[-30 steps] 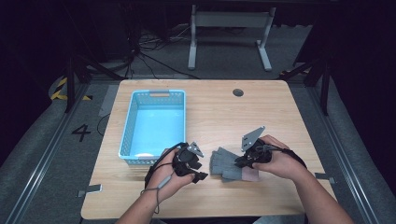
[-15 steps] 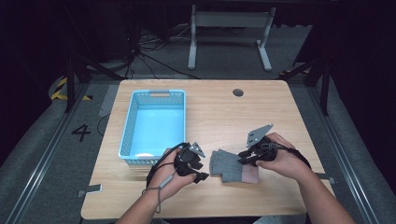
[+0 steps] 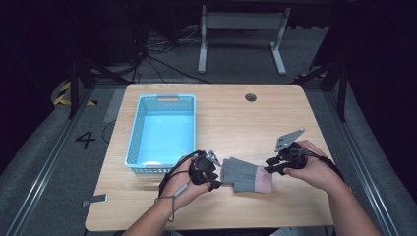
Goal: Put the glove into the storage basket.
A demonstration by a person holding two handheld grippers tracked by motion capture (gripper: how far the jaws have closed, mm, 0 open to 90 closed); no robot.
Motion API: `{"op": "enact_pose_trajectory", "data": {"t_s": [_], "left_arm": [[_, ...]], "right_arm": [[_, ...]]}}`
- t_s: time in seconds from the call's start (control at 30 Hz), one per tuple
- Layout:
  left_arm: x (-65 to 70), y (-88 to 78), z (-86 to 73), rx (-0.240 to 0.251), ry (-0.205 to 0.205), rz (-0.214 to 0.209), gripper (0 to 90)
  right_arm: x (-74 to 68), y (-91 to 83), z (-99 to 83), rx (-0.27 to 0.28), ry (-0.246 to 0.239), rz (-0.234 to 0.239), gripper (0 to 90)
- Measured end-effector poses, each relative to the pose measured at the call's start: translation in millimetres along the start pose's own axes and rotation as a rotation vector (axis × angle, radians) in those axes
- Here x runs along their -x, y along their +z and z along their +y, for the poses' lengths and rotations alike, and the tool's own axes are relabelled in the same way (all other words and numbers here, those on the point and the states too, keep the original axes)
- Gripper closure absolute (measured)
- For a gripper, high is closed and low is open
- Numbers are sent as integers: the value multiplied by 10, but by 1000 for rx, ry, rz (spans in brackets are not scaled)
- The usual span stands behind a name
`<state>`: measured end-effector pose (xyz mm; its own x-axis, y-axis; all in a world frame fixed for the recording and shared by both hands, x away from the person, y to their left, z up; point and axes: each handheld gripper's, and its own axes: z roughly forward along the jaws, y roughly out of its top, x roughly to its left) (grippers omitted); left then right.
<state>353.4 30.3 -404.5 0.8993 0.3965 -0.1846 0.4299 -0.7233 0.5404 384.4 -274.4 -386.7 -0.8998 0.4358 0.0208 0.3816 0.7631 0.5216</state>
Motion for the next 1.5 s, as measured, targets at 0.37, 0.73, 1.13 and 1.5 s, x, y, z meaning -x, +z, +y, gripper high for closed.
{"op": "enact_pose_trajectory", "data": {"t_s": [0.37,0.73,1.13,1.5], "left_arm": [[-67,187,-15,-17,-13,-23,713],[-119,350,-13,-54,-16,-32,757],[-132,431,35,-65,-35,-5,744],[-133,480,71,-65,-39,-8,719]], "right_arm": [[133,10,-210,-69,62,-21,658],[185,93,-260,-118,70,-10,649],[191,107,-314,-143,65,14,633],[128,152,-266,-121,20,38,642]]}}
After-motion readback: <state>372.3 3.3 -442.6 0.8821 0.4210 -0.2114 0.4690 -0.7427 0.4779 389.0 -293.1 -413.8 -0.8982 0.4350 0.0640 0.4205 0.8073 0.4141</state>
